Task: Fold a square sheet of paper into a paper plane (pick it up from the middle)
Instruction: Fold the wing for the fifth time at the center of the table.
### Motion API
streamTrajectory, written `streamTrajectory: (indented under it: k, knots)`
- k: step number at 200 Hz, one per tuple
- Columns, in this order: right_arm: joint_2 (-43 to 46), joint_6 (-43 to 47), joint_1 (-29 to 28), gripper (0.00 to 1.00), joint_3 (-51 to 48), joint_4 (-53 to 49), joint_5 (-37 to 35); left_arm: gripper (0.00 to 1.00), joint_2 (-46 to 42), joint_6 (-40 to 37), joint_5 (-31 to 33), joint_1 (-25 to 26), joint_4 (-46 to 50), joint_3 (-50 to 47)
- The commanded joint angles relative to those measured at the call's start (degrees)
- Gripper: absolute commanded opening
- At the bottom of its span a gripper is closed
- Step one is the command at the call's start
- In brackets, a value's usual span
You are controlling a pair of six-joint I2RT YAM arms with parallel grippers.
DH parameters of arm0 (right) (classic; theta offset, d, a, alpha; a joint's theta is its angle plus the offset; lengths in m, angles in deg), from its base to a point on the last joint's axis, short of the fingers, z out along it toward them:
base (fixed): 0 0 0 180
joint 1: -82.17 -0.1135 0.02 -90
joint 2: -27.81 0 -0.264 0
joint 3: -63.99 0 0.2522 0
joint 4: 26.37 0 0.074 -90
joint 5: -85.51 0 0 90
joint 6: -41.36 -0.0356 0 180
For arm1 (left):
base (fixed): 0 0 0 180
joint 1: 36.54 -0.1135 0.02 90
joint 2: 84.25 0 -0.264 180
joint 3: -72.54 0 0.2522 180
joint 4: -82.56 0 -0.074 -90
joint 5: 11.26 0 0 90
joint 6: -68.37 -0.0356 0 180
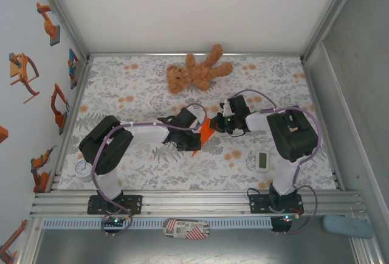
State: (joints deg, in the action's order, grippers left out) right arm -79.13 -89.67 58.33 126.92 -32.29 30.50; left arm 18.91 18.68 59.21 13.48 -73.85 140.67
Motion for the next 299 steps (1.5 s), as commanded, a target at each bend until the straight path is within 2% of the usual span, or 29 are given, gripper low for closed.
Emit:
streamTrajectory:
  k: [1,72,125,146,182,228,299]
  knots:
    - [-4.4,1.8,0.2,0.00,-1.4,-7.5,-8.3,0.08,-1.2,1.7,-0.9,1.4,7.0,-4.5]
    - [-3.8,2.2,0.2,0.00,-1.4,-8.3,-8.7,0.08,-6.5,4.1,-0.6,2.4,7.6,-12.3]
    - [-2.6,2.6,0.2,0.00,-1.8,-8.4,-8.6,0.09,-17.7,2.7,-0.9,1.9,7.9,-7.1]
    - [-2.6,2.5,0.2,0.00,-1.5,-8.7,-8.5,0.09,-18.7,2.0,-0.9,0.8,5.4,-5.3]
    - [-2.8,2.5,0.2,0.00,-1.2,-8.7,-8.4,0.09,-9.8,1.3,-0.3,-2.3,3.5,2.8]
    - [-2.8,2.7,0.2,0.00,-0.8,-9.2,-8.2,0.06,4.3,1.3,-2.1,-2.7,0.8,13.0]
    - [-3.5,2.7,0.1,0.00,0.1,-9.3,-8.0,0.02,10.7,1.4,-1.9,-2.8,-0.8,12.4]
